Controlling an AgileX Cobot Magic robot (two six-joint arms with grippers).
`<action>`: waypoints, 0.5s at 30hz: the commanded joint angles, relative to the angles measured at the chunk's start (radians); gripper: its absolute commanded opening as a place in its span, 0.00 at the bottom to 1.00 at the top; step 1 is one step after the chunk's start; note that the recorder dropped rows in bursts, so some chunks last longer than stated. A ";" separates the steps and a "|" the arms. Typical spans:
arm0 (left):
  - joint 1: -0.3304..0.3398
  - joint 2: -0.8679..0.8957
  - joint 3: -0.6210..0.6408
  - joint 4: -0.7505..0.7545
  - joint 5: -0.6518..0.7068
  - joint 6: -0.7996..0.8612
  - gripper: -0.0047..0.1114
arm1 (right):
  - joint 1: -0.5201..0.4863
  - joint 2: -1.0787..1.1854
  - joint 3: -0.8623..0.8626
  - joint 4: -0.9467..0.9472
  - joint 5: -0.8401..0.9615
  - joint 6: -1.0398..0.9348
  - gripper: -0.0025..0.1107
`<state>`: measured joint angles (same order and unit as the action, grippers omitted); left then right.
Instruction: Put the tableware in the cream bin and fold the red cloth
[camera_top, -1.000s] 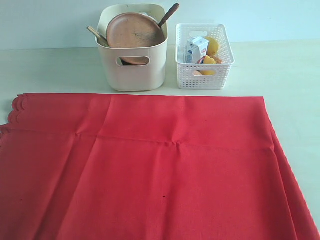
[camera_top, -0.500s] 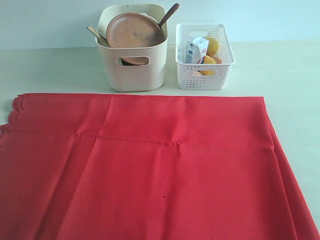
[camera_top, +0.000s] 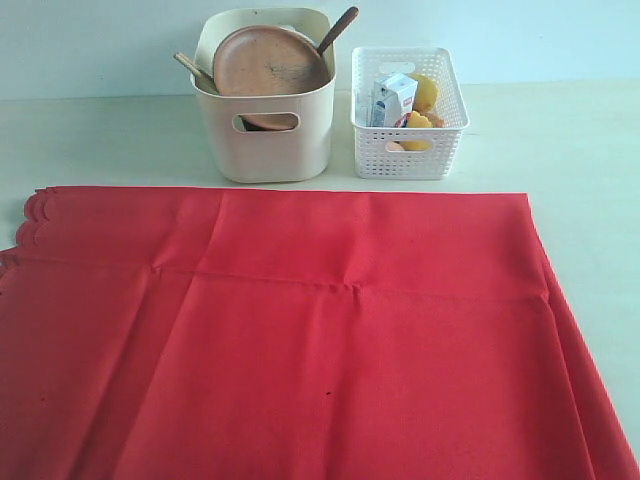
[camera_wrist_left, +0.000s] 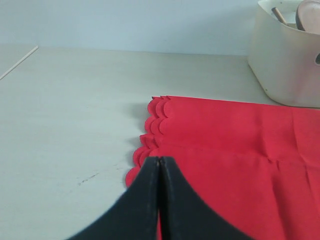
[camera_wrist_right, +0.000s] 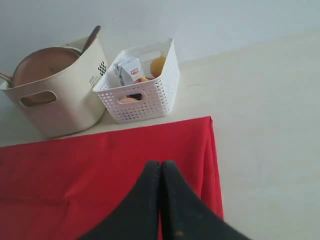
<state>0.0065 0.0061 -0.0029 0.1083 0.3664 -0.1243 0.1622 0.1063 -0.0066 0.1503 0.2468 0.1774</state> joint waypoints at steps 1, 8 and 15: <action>-0.007 -0.006 0.003 -0.001 -0.007 0.000 0.04 | 0.000 -0.002 0.007 0.002 0.031 0.024 0.02; -0.007 -0.006 0.003 -0.001 -0.007 0.000 0.04 | 0.000 -0.002 0.007 0.003 0.029 0.071 0.02; -0.007 -0.006 0.003 -0.001 -0.007 0.000 0.04 | 0.000 -0.002 0.007 0.005 0.024 0.075 0.02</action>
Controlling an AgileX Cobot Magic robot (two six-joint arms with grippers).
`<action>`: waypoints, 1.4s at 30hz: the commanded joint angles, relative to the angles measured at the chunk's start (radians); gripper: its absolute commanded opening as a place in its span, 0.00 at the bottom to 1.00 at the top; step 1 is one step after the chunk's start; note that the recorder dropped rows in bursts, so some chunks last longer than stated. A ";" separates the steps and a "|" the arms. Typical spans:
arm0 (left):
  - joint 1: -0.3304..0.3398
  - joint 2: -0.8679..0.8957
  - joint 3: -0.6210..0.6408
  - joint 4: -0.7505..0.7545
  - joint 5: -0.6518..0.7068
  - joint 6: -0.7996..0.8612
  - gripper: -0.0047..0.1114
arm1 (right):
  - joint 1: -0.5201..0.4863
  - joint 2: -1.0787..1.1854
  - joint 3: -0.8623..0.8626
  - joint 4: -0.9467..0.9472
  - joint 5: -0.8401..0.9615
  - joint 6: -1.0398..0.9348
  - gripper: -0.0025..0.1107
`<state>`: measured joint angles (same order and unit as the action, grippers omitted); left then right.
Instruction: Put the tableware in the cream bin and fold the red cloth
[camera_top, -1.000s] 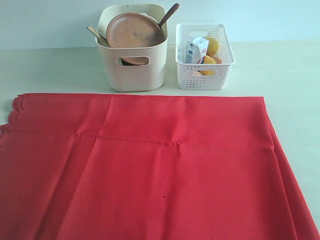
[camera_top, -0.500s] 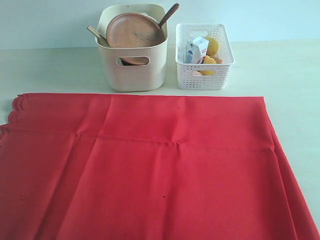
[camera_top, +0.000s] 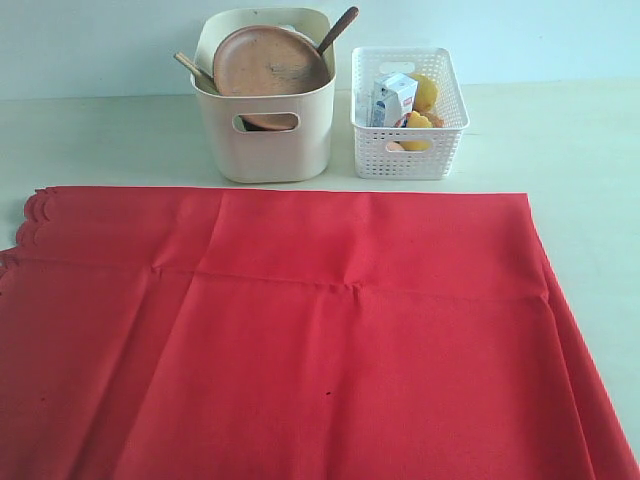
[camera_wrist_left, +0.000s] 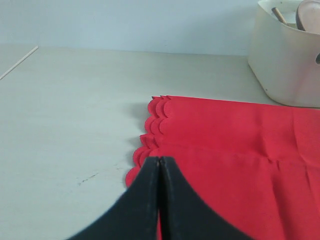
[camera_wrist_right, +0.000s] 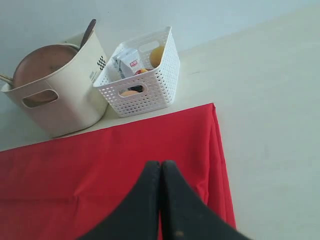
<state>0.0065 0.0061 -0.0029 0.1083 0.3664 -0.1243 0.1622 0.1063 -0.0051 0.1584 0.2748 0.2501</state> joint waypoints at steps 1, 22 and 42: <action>-0.007 -0.006 0.003 -0.001 -0.007 0.000 0.04 | 0.000 -0.002 0.005 -0.003 -0.004 0.002 0.02; -0.007 -0.006 0.003 -0.001 -0.007 0.000 0.04 | -0.130 -0.002 0.005 -0.001 -0.006 0.005 0.02; -0.007 -0.006 0.003 -0.001 -0.007 0.000 0.04 | -0.130 -0.002 0.005 -0.109 -0.050 -0.067 0.02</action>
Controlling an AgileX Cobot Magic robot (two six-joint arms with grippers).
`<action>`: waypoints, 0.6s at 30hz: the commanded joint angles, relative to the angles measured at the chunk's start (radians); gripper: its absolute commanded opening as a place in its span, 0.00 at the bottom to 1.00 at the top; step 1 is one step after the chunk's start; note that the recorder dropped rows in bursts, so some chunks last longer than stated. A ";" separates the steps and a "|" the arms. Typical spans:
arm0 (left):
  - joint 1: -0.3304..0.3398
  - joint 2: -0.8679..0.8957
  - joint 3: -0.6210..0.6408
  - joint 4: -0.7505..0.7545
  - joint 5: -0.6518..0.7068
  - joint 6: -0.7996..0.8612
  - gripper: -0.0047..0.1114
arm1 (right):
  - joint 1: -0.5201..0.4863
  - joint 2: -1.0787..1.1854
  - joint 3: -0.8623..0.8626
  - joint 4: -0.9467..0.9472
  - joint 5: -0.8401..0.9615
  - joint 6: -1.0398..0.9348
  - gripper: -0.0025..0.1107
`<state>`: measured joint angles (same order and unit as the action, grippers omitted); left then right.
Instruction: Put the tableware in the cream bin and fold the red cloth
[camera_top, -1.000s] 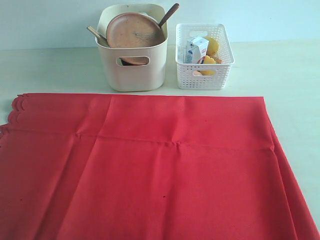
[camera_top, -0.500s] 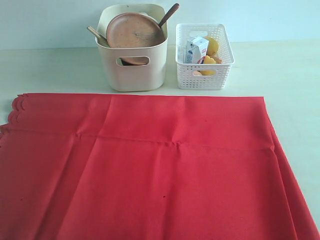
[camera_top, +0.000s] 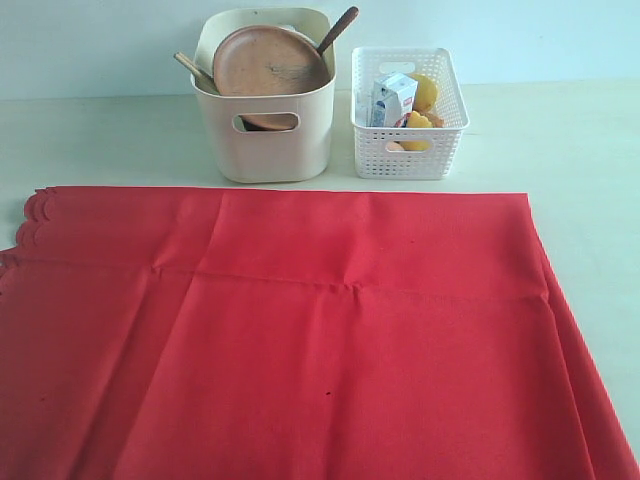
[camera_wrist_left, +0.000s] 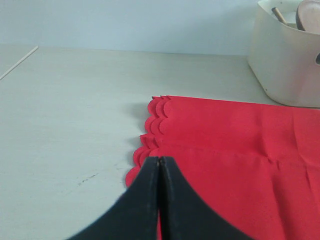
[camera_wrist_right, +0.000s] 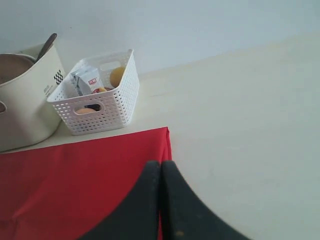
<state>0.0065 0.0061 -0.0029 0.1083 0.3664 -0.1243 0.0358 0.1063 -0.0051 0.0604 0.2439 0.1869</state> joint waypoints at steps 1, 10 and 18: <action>-0.007 -0.006 0.003 -0.001 -0.007 0.000 0.04 | -0.004 -0.002 0.005 -0.007 -0.021 -0.001 0.02; -0.007 -0.006 0.003 -0.001 -0.007 0.000 0.04 | -0.004 -0.002 0.005 0.016 -0.021 0.008 0.02; -0.007 -0.006 0.003 -0.001 -0.007 0.000 0.04 | -0.004 -0.002 0.005 0.016 -0.021 0.008 0.02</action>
